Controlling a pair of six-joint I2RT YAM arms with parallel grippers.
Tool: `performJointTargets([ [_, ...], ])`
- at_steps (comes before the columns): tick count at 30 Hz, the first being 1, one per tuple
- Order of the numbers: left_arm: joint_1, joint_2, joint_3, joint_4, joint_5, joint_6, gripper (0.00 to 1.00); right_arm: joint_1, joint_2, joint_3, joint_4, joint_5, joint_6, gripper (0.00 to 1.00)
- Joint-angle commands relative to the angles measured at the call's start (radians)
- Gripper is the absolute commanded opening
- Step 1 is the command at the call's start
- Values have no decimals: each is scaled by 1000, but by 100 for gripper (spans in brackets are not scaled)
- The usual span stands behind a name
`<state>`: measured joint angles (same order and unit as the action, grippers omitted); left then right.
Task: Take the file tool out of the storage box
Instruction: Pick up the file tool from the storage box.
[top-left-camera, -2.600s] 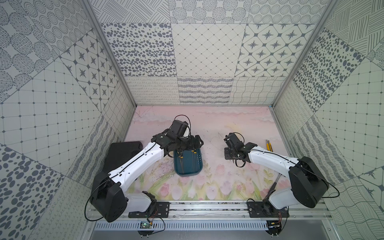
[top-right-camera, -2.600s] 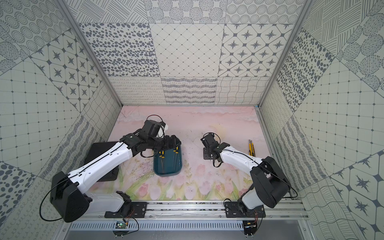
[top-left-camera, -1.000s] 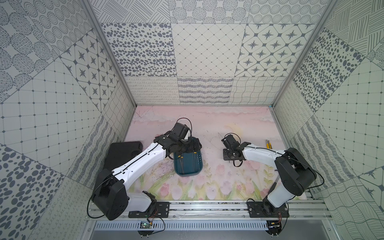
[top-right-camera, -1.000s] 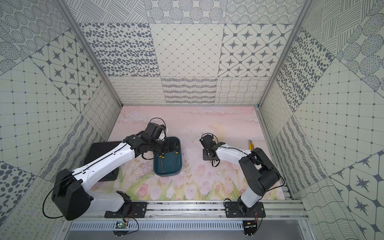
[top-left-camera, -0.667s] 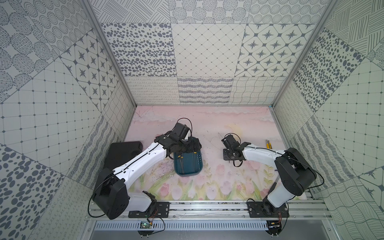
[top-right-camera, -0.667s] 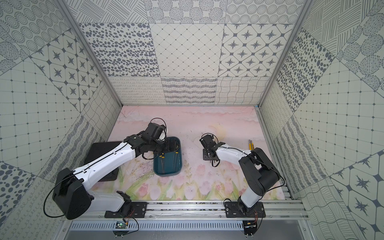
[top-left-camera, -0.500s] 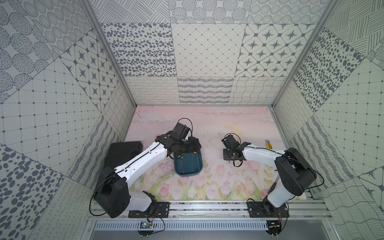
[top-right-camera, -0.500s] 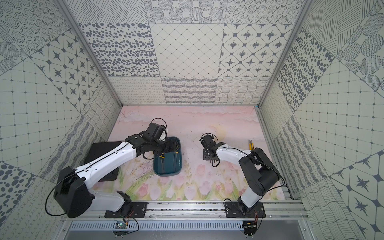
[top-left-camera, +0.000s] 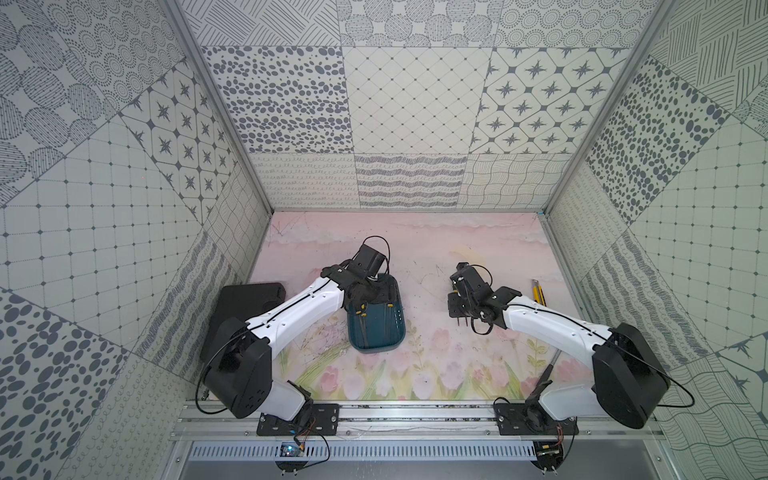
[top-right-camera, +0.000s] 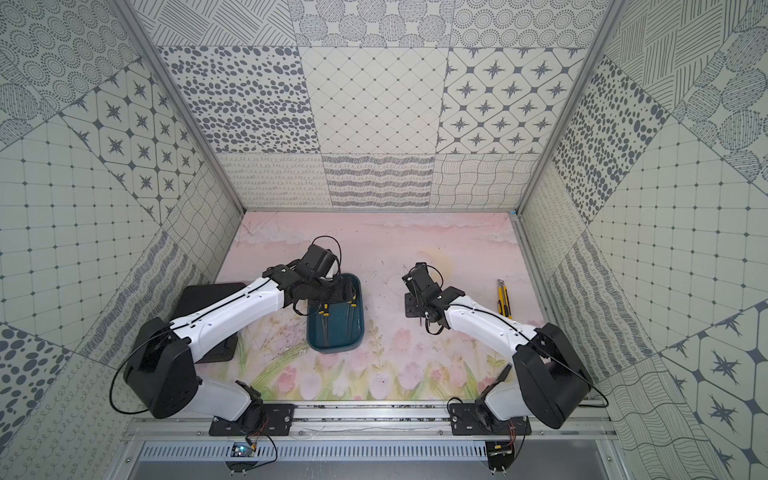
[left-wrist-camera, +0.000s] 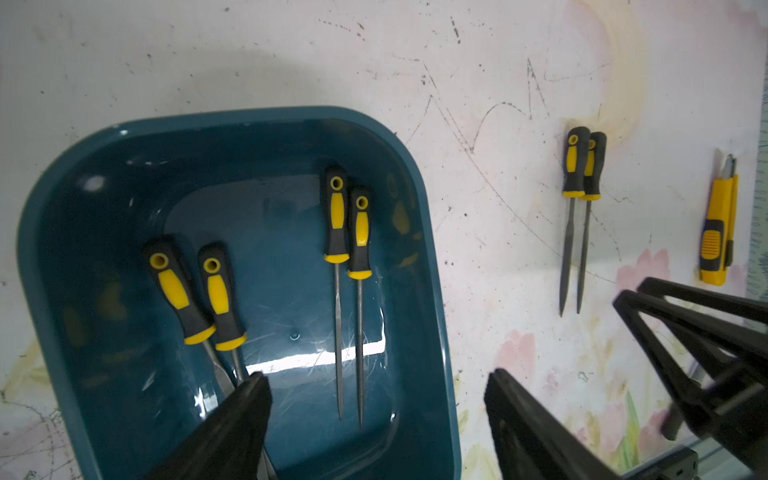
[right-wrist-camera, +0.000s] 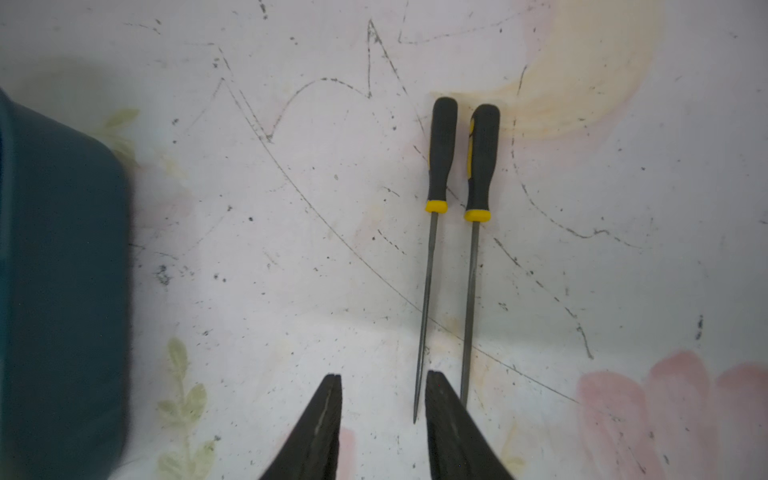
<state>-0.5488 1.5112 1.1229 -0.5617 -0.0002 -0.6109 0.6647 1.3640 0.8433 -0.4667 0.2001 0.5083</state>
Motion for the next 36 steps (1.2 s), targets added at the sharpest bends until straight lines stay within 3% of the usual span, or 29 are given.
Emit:
performJointTargets([
  [1, -2, 74, 54, -15, -101, 45, 76, 16, -96, -19, 10, -57, -20, 50],
  [5, 2, 139, 96, -19, -131, 49, 64, 19, -190, -31, 14, -136, -22, 68],
  [10, 16, 225, 150, -23, -150, 52, 59, 21, -289, -44, 17, -240, -21, 99],
  [19, 51, 351, 245, -27, -165, 87, 50, 20, -370, -61, 21, -259, -19, 98],
  [36, 67, 509, 342, -33, -106, 123, 41, 22, -376, -75, 43, -249, -16, 98],
])
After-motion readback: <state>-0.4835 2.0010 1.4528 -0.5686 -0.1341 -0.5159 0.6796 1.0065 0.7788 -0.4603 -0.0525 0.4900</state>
